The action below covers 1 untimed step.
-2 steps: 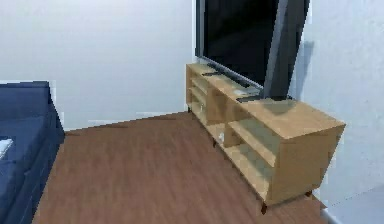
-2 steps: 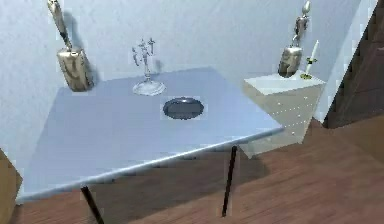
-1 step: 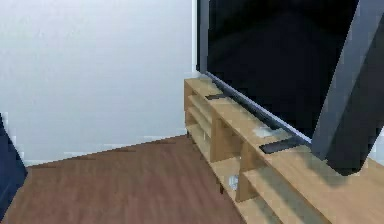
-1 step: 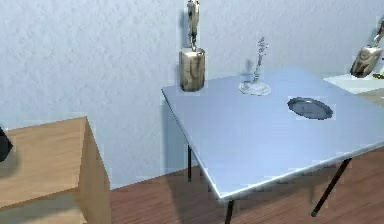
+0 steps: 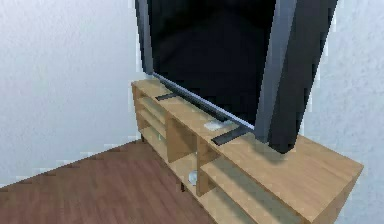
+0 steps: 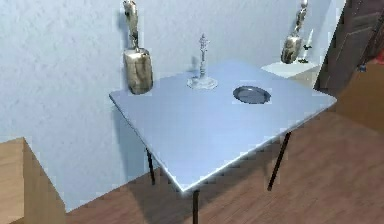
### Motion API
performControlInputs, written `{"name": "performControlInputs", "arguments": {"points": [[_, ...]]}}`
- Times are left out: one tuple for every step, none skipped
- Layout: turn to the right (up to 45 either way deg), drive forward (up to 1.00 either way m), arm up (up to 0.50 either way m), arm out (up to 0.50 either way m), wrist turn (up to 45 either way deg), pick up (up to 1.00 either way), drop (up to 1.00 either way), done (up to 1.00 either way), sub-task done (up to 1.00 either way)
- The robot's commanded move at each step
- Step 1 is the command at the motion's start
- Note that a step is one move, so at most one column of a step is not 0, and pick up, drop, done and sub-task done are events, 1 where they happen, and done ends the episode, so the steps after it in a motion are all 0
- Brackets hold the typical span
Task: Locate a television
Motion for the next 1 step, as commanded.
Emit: {"name": "performControlInputs", "arguments": {"points": [[0.0,0.00,0.00,0.00,0.0,0.00,0.00,1.00,0.00]]}}
